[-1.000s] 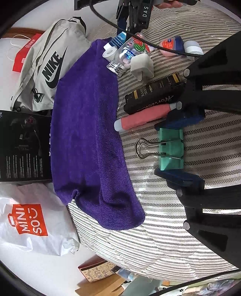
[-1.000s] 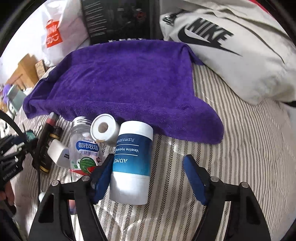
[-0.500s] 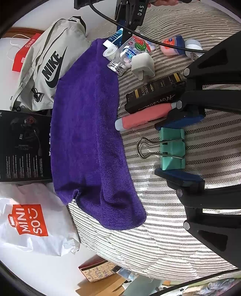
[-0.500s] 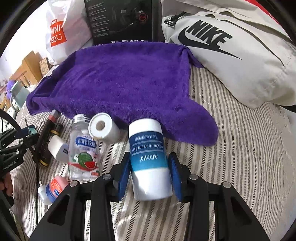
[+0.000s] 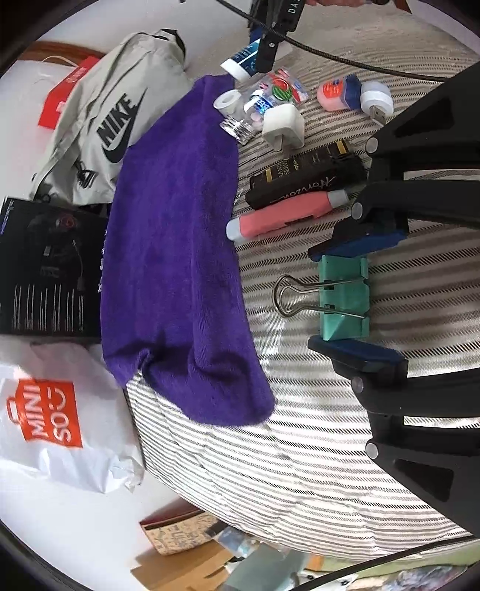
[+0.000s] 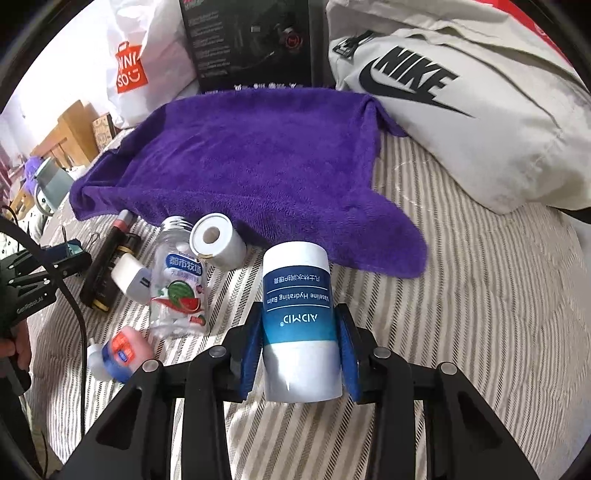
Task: Organize rigid objects
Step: 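Carry the clip and tube onto the purple towel and open both tools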
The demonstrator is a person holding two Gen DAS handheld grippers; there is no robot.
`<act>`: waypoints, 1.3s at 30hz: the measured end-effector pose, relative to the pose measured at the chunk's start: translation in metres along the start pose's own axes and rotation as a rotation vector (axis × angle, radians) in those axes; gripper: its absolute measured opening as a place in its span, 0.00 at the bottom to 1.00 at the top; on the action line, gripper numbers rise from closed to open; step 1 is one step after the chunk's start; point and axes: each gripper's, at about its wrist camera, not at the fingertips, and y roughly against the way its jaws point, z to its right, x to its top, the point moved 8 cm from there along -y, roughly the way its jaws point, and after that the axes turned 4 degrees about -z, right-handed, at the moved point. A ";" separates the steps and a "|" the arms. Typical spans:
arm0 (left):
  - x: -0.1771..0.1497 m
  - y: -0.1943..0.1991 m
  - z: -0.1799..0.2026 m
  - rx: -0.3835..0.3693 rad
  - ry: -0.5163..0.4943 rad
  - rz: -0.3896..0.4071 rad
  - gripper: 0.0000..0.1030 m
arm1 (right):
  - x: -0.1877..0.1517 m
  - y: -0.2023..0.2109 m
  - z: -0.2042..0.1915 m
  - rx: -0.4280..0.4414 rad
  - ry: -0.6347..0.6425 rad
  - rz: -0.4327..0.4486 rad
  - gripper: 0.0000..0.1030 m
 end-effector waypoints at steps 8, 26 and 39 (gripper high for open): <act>0.017 0.024 -0.004 0.003 0.005 0.038 0.38 | 0.001 0.023 0.004 0.044 -0.025 0.032 0.36; 0.122 0.022 0.004 -0.018 -0.025 0.091 0.38 | 0.075 0.032 -0.003 0.090 0.018 0.095 0.36; 0.183 -0.053 0.015 -0.035 -0.013 0.036 0.38 | 0.143 -0.027 -0.001 0.102 0.036 0.048 0.36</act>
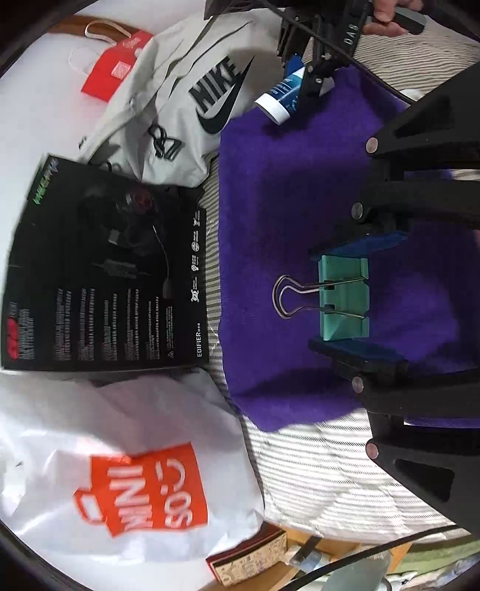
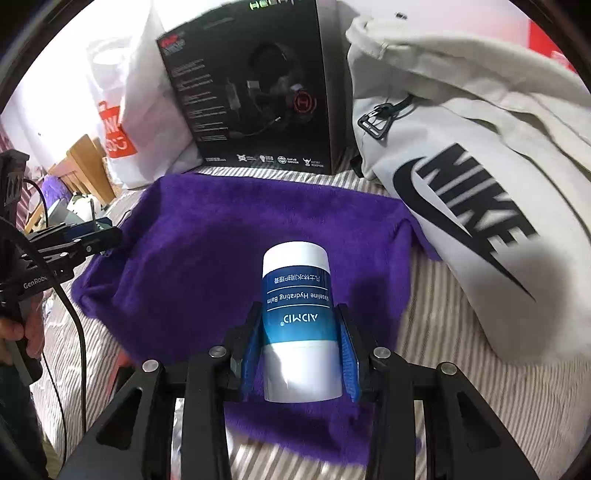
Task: Organize rigid objects
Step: 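Carry the clip and tube onto the purple towel and open both tools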
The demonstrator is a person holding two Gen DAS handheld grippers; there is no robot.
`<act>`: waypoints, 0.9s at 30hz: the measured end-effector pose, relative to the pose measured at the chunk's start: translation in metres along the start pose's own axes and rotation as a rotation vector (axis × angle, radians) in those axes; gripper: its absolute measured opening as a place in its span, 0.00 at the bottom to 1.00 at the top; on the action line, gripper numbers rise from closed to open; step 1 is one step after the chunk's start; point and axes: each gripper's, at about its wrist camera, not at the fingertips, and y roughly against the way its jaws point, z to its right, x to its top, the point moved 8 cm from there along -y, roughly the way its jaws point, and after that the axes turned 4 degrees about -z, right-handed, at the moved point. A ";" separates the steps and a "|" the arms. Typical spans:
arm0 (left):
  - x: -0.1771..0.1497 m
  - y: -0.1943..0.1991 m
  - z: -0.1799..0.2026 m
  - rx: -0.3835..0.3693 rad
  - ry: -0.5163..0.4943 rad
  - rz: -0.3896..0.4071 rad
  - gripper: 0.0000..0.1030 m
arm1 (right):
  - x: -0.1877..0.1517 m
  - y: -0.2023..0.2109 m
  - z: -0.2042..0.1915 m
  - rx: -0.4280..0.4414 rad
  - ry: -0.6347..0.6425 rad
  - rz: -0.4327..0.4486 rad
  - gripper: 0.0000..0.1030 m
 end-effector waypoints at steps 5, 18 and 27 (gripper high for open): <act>0.010 -0.029 0.001 -0.002 0.006 -0.039 0.38 | 0.015 -0.032 0.004 -0.012 0.011 -0.038 0.36; 0.009 -0.067 0.003 0.020 -0.017 -0.110 0.38 | 0.020 -0.066 0.005 -0.066 0.059 -0.092 0.37; 0.002 -0.068 0.008 0.049 -0.057 -0.119 0.44 | 0.017 -0.069 -0.001 -0.070 0.103 -0.092 0.46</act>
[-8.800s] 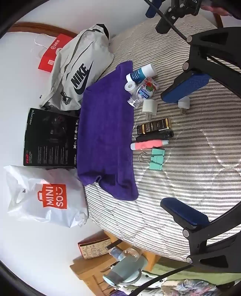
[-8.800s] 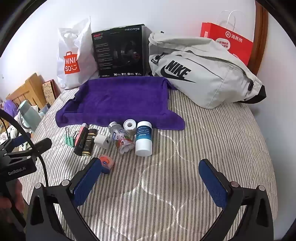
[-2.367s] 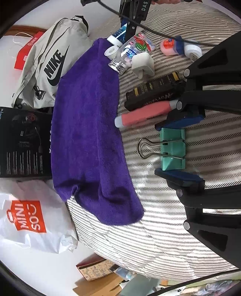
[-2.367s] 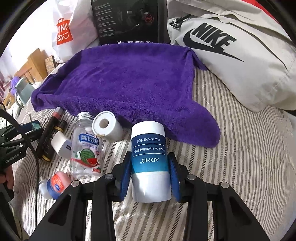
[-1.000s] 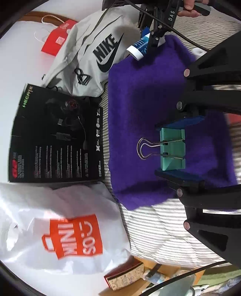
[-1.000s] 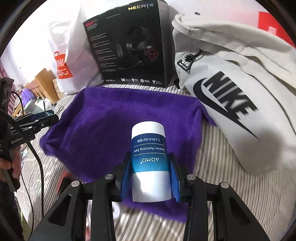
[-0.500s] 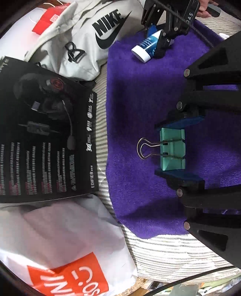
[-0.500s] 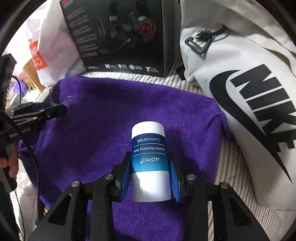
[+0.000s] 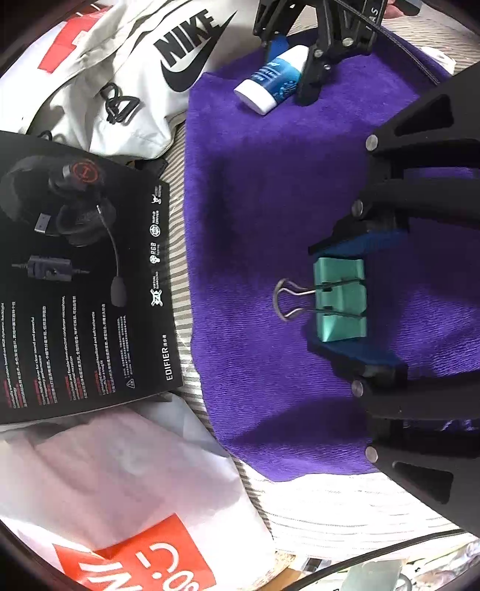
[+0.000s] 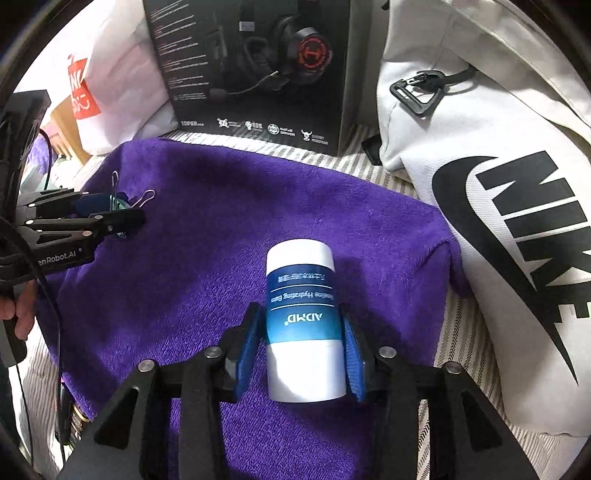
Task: Organize rigid objects
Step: 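Carry the clip and tube onto the purple towel and open both tools, then grasp the pink marker with the left tool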
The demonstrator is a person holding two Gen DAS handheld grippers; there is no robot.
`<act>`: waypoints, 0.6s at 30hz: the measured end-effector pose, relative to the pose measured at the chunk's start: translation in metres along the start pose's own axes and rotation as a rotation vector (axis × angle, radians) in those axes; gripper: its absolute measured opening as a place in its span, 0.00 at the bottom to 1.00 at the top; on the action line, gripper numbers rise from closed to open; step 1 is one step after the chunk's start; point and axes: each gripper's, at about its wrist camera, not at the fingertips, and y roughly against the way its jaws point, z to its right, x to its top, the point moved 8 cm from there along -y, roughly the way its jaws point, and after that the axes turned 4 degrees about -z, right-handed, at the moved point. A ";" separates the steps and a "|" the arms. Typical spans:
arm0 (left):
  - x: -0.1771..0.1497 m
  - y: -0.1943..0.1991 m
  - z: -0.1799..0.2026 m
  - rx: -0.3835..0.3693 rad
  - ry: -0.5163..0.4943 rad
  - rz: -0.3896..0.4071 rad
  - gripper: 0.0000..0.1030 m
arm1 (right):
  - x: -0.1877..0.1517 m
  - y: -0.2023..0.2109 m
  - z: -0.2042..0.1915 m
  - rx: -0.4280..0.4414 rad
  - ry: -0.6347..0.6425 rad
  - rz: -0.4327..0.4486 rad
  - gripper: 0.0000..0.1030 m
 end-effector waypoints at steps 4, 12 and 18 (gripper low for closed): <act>-0.010 0.003 0.005 -0.020 -0.001 -0.014 0.66 | -0.006 0.001 -0.002 0.025 0.001 -0.011 0.56; -0.025 0.032 0.002 -0.033 0.049 -0.003 0.66 | -0.025 0.034 0.003 0.000 -0.056 0.000 0.58; -0.053 0.080 -0.001 -0.023 0.038 0.038 0.66 | -0.047 0.081 -0.001 -0.012 -0.099 0.054 0.68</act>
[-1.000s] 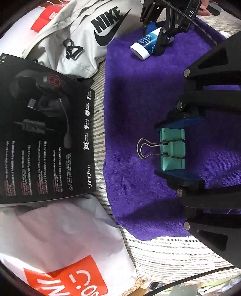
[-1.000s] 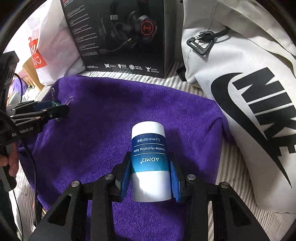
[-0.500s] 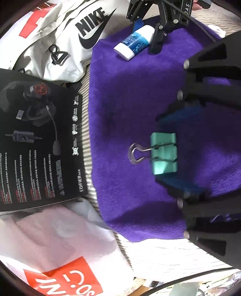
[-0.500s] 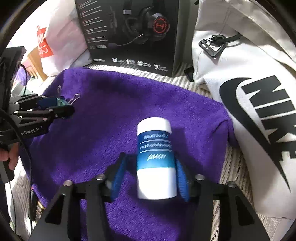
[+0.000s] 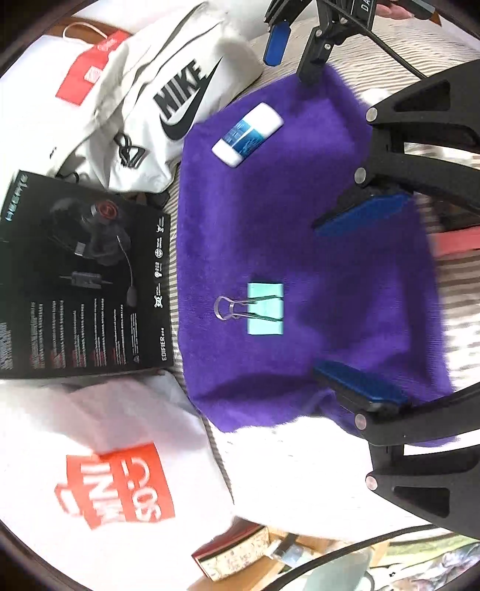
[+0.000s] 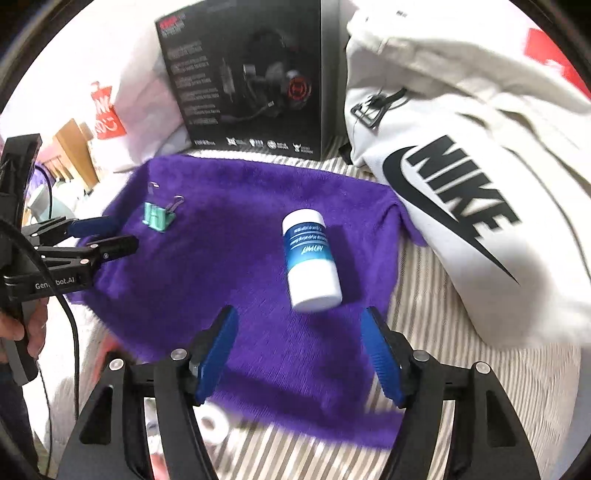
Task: Organize rigid objects
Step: 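Grasp the pink marker with the left tool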
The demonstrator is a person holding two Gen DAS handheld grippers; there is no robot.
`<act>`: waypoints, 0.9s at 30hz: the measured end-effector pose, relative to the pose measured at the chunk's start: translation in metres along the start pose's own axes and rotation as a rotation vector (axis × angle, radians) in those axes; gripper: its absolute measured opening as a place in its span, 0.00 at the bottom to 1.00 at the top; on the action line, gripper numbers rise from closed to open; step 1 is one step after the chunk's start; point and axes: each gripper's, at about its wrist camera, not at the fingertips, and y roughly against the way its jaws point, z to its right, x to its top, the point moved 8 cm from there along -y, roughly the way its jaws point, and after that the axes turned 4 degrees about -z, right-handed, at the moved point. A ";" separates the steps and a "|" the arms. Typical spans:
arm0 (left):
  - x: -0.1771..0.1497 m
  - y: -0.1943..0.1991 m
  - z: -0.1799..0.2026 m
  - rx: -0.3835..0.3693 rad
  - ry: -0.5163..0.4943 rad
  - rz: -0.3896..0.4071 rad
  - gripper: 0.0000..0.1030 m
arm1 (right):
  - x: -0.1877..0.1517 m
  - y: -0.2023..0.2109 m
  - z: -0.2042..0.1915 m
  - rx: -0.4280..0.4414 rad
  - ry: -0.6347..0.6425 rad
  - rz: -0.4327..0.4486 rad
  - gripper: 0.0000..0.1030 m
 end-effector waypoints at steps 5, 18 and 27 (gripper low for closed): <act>-0.033 0.024 -0.001 -0.003 0.015 0.017 0.66 | -0.025 0.035 -0.009 0.004 -0.042 0.032 0.74; -0.111 0.010 0.008 -0.007 0.026 -0.048 0.66 | -0.098 0.062 -0.028 0.048 -0.121 0.035 0.74; -0.110 0.007 0.021 -0.006 0.001 -0.036 0.67 | -0.126 0.072 -0.012 0.018 -0.178 0.028 0.74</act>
